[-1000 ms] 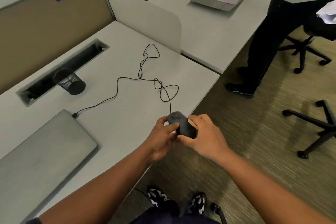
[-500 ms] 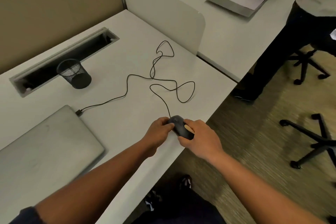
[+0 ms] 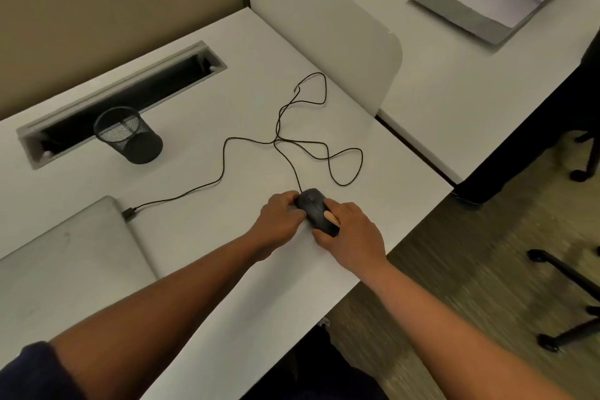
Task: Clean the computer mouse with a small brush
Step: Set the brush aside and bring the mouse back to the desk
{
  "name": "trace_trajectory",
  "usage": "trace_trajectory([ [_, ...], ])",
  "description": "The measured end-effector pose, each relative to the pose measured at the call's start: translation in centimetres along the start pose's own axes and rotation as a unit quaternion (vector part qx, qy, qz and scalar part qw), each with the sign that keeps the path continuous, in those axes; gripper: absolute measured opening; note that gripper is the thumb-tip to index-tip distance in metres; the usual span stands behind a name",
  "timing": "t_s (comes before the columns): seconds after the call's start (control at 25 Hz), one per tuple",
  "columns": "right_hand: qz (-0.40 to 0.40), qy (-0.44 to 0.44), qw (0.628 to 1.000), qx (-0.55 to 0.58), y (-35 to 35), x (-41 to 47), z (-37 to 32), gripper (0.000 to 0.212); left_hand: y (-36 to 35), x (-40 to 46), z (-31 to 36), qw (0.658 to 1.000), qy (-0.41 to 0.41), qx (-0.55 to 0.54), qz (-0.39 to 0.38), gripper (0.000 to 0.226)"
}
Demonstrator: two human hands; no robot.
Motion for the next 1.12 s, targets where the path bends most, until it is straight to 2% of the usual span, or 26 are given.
trace_trajectory([
  [0.24,0.018,0.037,0.999,-0.025,1.5,4.9,-0.4,0.073,0.5,4.7,1.9,0.999,-0.007,0.043,0.016,0.017],
  [0.44,0.015,0.064,0.997,-0.037,1.6,6.2,-0.3,0.072,0.4,5.5,1.7,0.995,-0.018,0.078,0.062,0.027],
  [0.6,0.007,0.073,0.996,-0.047,1.7,6.3,-0.3,0.075,0.4,5.7,1.0,0.994,-0.022,0.092,0.058,0.03],
  [0.72,0.007,0.067,0.997,-0.046,2.5,6.0,-0.6,0.077,0.9,5.4,0.5,0.994,-0.007,0.094,0.055,0.045],
  [0.8,0.034,0.079,0.996,-0.013,3.4,5.8,-1.5,0.067,2.0,4.4,-0.3,0.991,0.001,0.11,0.07,0.054],
  [0.88,0.041,0.119,0.989,0.072,4.2,5.7,-3.4,0.058,3.9,2.9,-1.6,0.986,0.002,0.136,0.099,0.053],
  [1.04,0.01,0.253,0.949,0.188,5.0,5.8,-10.0,0.05,9.3,-1.5,-4.5,0.963,0.038,0.19,0.19,0.05],
  [1.12,-0.014,0.269,0.942,0.2,4.5,5.8,-13.5,0.05,12.2,-3.6,-6.0,0.948,0.077,0.234,0.2,0.055],
])
Point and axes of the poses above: each hand's wrist, its own x-axis towards the middle knuckle, its own y-axis out of the back of the hand, z = x × y, the point moved 1 cm from there along x, towards the middle knuckle, and after that the axes turned 12 degrees about -y, right-handed, at the moved point
